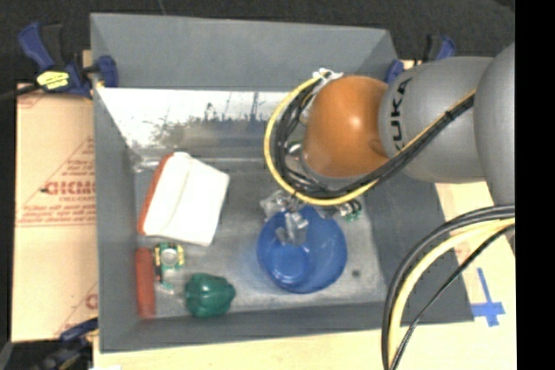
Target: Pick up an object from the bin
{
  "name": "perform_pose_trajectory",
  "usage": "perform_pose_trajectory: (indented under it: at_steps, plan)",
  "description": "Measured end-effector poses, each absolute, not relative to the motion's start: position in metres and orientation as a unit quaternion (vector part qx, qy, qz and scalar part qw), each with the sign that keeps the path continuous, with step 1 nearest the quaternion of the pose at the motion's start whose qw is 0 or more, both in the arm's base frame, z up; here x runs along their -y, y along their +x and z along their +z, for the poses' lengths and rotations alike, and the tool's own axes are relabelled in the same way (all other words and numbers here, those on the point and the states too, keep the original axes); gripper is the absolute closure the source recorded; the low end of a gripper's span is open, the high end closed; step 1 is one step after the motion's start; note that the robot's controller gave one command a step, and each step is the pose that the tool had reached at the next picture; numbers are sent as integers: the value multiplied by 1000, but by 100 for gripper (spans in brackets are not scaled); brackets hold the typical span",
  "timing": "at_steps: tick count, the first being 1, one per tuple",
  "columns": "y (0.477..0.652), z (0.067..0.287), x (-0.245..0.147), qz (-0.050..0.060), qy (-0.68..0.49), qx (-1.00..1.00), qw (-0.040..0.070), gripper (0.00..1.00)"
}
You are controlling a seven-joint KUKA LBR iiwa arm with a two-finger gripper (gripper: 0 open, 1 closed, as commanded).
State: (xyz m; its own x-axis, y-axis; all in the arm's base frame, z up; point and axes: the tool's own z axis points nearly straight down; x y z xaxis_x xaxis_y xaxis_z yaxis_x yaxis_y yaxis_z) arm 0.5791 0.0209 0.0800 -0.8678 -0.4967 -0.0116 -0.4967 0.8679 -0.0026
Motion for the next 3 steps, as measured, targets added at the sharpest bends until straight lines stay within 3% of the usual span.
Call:
perform_pose_trajectory:
  at_steps: [3]
  plan:
    - [581,116,-20,-2,-255,-967,12,100]
